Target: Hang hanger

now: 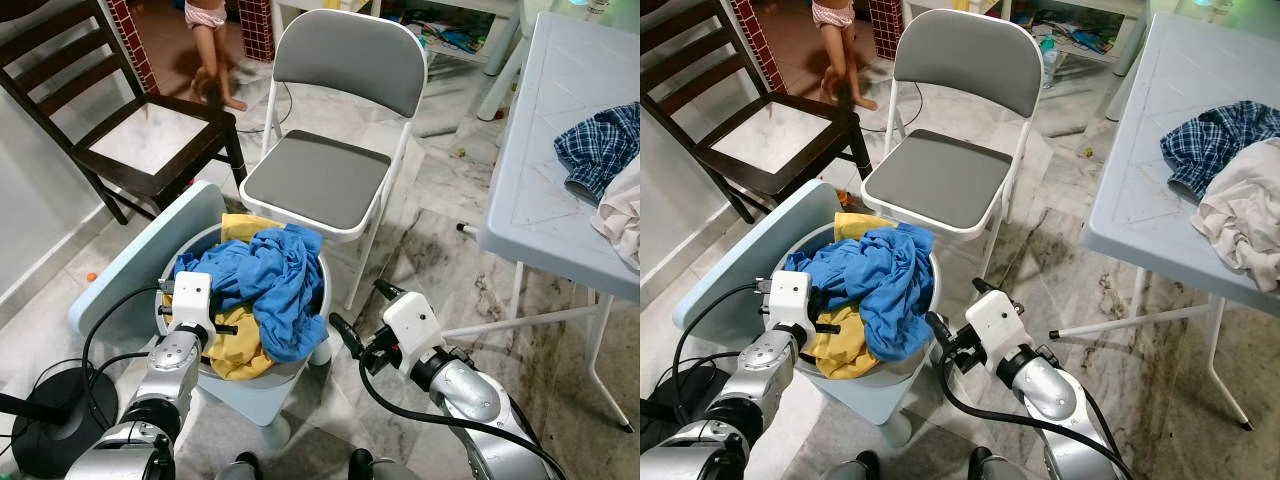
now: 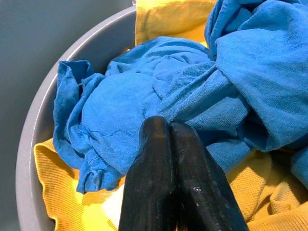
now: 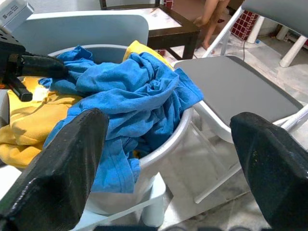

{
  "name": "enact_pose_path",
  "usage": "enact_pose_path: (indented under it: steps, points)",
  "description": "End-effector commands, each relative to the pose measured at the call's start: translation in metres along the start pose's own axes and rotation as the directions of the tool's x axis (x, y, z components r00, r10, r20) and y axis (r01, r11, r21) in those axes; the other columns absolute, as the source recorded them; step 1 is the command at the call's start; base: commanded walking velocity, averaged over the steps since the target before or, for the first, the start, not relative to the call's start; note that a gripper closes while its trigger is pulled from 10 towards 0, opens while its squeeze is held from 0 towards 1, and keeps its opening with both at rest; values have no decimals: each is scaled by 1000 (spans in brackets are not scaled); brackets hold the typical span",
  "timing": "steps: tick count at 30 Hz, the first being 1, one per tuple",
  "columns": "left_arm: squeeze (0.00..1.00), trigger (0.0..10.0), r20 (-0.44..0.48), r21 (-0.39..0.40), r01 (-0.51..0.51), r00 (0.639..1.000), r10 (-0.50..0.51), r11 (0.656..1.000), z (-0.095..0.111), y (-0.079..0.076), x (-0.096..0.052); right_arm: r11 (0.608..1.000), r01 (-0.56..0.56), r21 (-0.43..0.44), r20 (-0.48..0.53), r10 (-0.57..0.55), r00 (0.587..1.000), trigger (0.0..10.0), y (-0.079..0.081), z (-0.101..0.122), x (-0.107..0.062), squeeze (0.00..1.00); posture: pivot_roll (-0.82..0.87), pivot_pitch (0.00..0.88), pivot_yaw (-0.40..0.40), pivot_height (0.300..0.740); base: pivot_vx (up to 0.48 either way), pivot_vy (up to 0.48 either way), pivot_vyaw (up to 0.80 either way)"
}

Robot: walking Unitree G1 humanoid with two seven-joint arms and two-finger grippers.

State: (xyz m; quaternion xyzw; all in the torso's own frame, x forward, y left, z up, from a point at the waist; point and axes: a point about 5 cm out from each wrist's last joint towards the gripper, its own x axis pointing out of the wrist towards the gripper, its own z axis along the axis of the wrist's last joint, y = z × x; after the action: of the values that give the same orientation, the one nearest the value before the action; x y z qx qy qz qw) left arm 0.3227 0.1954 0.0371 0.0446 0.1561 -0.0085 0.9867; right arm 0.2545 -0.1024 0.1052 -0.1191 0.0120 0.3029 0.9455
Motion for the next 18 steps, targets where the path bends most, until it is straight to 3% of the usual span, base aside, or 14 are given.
enact_pose_path:
  steps: [1, 4, 9, 12, 15, 17, 18]
  points:
    - [0, 0, 2, 8, -51, 999, 51, 999, -6, 8, -4, 1000, -1, -3, 1, 1, 1000, 10000, 0, 1, 0, 0, 84, 220, -6, 740, 0, 0, 0]
    - [0, 0, 41, 6, -87, 995, 87, 996, 0, 13, -4, 1000, 0, -4, 3, 0, 1000, 10000, 0, 1, 0, 0, 86, 220, -7, 740, 0, 0, 0]
    - [0, 0, 216, 41, -160, 965, 147, 986, 27, 24, -5, 1000, 6, -6, 3, -6, 1000, 10000, -2, -1, 1, 0, 95, 219, -7, 740, 0, 0, 0]
    - [0, 0, 270, 13, -194, 945, 183, 981, 40, 29, -5, 1000, 6, -4, 4, -6, 1000, 10000, -2, -1, 2, 0, 99, 217, -8, 740, 0, 0, 0]
    - [0, 0, 425, 70, -209, 891, 160, 975, 67, 26, -9, 1000, 5, -7, 6, -5, 1000, 10000, -2, -1, 3, 0, 101, 214, -9, 740, 0, 0, 0]
    - [0, 0, 474, 87, -211, 868, 146, 974, 77, 22, -11, 1000, 5, -8, 7, -5, 1000, 10000, -3, -1, 3, 0, 102, 214, -9, 740, 0, 0, 0]
    - [0, 0, 556, 124, -206, 825, 103, 971, 94, 15, -16, 1000, 8, -9, 8, -8, 1000, 10000, -4, -1, 3, 0, 105, 212, -10, 740, 0, 0, 0]
